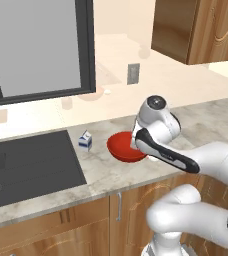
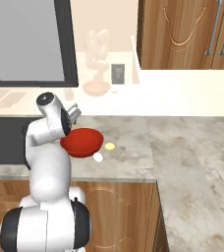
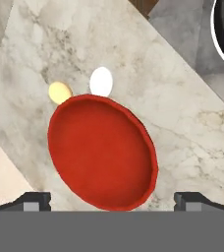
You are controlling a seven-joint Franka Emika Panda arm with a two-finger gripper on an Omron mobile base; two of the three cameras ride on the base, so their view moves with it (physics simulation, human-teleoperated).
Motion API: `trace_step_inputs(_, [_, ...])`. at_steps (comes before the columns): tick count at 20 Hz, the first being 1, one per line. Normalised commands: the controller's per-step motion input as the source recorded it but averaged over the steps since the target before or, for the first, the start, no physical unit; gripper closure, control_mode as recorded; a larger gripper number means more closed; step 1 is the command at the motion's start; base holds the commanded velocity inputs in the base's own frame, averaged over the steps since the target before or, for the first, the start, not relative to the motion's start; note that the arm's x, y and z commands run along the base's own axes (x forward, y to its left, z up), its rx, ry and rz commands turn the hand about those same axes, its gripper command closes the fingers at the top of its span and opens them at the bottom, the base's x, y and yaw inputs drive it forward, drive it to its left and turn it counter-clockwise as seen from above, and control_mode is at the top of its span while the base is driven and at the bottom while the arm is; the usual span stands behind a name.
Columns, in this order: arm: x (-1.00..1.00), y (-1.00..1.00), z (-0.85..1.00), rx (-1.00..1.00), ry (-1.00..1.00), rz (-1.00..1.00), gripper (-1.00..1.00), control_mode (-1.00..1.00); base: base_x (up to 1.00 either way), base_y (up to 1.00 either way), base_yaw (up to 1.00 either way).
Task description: Gather the eggs and milk located in the vicinity of the sink area and place them right next to the bowl.
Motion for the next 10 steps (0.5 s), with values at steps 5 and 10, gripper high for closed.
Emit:
trace_step_inputs(5, [0.11,0.30,0.47,-0.15,0.22,0.00,-1.00,-1.00,0.00,0.00,0.00])
trace_step_inputs(10, [0.18,0.06,0.38,-0.01,0.12,0.00,-1.00,-1.00,0.00,0.00,0.00])
